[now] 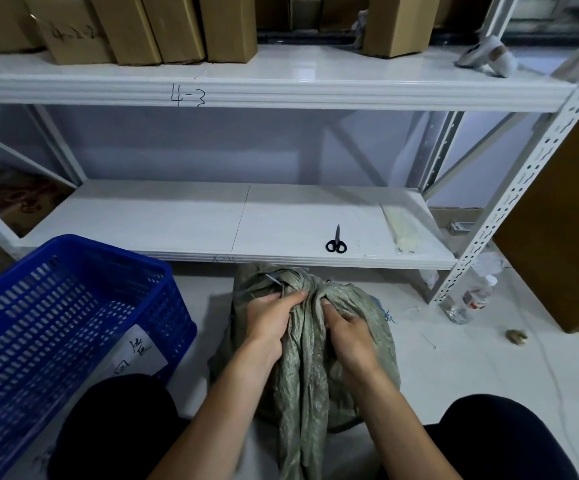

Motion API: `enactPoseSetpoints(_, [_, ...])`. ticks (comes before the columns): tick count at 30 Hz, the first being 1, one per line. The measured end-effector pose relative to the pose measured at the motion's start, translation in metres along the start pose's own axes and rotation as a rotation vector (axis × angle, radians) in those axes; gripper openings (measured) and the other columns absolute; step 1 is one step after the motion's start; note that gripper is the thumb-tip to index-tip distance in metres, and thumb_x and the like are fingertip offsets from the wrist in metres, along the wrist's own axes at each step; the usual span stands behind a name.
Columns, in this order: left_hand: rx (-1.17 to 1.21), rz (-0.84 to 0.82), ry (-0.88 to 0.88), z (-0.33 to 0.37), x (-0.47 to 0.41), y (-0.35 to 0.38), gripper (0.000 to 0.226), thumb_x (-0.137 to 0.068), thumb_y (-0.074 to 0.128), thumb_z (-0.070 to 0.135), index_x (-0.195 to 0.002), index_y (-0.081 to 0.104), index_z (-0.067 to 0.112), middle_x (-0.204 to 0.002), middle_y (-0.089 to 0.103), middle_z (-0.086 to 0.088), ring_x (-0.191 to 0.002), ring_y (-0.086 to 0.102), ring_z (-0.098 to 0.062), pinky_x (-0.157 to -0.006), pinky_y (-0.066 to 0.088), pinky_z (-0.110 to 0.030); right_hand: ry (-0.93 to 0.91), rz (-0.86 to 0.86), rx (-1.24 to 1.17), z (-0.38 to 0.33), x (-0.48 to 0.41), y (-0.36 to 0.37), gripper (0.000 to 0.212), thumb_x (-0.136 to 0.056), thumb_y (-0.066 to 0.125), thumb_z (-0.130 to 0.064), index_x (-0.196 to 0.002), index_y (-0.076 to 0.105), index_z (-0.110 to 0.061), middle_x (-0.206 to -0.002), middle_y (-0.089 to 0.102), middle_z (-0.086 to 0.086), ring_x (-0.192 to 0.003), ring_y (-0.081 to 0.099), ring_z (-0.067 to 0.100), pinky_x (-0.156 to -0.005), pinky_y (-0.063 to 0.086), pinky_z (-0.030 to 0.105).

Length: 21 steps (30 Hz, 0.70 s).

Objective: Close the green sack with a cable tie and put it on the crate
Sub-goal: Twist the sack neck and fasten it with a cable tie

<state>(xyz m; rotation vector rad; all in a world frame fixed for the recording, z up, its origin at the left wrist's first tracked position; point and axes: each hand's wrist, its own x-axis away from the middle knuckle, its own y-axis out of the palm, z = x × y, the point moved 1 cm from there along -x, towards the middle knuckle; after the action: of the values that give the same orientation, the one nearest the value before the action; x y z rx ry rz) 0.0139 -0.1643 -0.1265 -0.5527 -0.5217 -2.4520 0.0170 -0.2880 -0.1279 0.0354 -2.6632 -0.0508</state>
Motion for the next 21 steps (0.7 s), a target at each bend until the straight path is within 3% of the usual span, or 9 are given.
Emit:
enactPoseSetpoints(3, [0.035,0.018,-0.025,-0.007,0.001,-0.003,0.027,-0.064,0.089,0.008,-0.087,0.078,-0.002,-0.085,0.077,-0.023,-0.086,0.074,-0.042,-0.085,0.058,-0.059,0.247,-0.120,-0.317,0.007,-0.003,0.013,0.039,-0.090,0.068,-0.031,-0.112,0.071,0.000,-0.103,0.075,0.019,-0.097,0.073,0.033,-0.092,0.057,0.047])
enactPoseSetpoints(6, [0.023,0.031,-0.011,-0.009,0.001,-0.005,0.025,-0.064,0.090,0.011,-0.084,0.079,0.001,-0.083,0.077,-0.021,-0.085,0.075,-0.041,-0.084,0.059,-0.057,0.221,-0.054,-0.436,0.016,-0.002,0.020,0.027,-0.094,0.062,-0.024,-0.103,0.075,-0.002,-0.099,0.076,0.018,-0.095,0.073,0.034,-0.092,0.056,0.047])
enactPoseSetpoints(8, [-0.027,0.027,0.034,-0.008,0.003,-0.006,0.019,-0.069,0.087,0.012,-0.084,0.079,0.003,-0.082,0.078,-0.018,-0.086,0.075,-0.037,-0.085,0.060,-0.053,-0.025,0.117,-0.198,0.019,0.003,0.018,0.031,-0.096,0.059,-0.024,-0.071,0.072,-0.009,-0.071,0.073,0.006,-0.069,0.069,0.026,-0.075,0.056,0.038])
enactPoseSetpoints(10, [-0.074,0.011,0.097,-0.009,0.002,-0.006,0.010,-0.075,0.083,0.009,-0.084,0.079,0.004,-0.082,0.078,-0.015,-0.083,0.075,-0.031,-0.084,0.059,-0.046,-0.339,0.276,0.241,0.020,0.012,0.020,0.044,-0.099,0.054,-0.028,-0.056,0.055,-0.018,-0.054,0.057,-0.002,-0.055,0.052,0.023,-0.062,0.041,0.032])
enactPoseSetpoints(13, [-0.124,0.002,0.159,-0.009,0.002,-0.007,0.011,-0.078,0.081,0.014,-0.082,0.079,0.005,-0.080,0.078,-0.012,-0.073,0.070,-0.023,-0.072,0.057,-0.034,-0.597,0.441,0.585,0.017,0.018,0.020,0.026,-0.098,0.057,-0.030,-0.078,0.069,-0.018,-0.073,0.070,0.005,-0.068,0.064,0.030,-0.063,0.044,0.035])
enactPoseSetpoints(15, [-0.165,-0.004,0.192,-0.012,0.002,-0.009,0.032,-0.070,0.084,0.031,-0.082,0.076,0.002,-0.079,0.075,-0.012,-0.070,0.063,-0.019,-0.068,0.051,-0.033,-0.733,0.501,0.688,0.013,0.015,0.017,0.023,-0.096,0.060,-0.029,-0.084,0.068,-0.012,-0.081,0.069,0.007,-0.070,0.064,0.032,-0.062,0.047,0.037])
enactPoseSetpoints(17, [-0.199,0.015,0.219,-0.013,0.003,-0.012,0.034,-0.070,0.084,0.032,-0.082,0.075,0.001,-0.078,0.075,-0.014,-0.067,0.061,-0.017,-0.066,0.047,-0.031,-0.917,0.554,0.828,0.004,0.010,0.013,0.022,-0.095,0.062,-0.026,-0.082,0.066,-0.009,-0.085,0.061,0.009,-0.074,0.058,0.031,-0.064,0.047,0.039])
enactPoseSetpoints(19, [-0.223,0.028,0.228,-0.013,0.004,-0.014,0.020,-0.078,0.081,0.018,-0.077,0.074,-0.001,-0.075,0.076,-0.013,-0.065,0.062,-0.017,-0.063,0.047,-0.031,-1.132,0.519,0.944,-0.006,0.003,0.011,0.020,-0.097,0.062,-0.024,-0.084,0.067,-0.009,-0.093,0.062,0.009,-0.081,0.055,0.028,-0.069,0.045,0.040])
enactPoseSetpoints(21, [-0.279,0.011,0.246,-0.013,0.002,-0.014,0.023,-0.081,0.077,0.010,-0.064,0.066,-0.001,-0.062,0.064,-0.011,-0.060,0.052,-0.017,-0.057,0.038,-0.030,-1.272,0.374,0.999,-0.011,-0.003,0.015,0.019,-0.098,0.060,-0.022,-0.085,0.068,-0.011,-0.090,0.068,0.004,-0.079,0.058,0.024,-0.065,0.049,0.039])
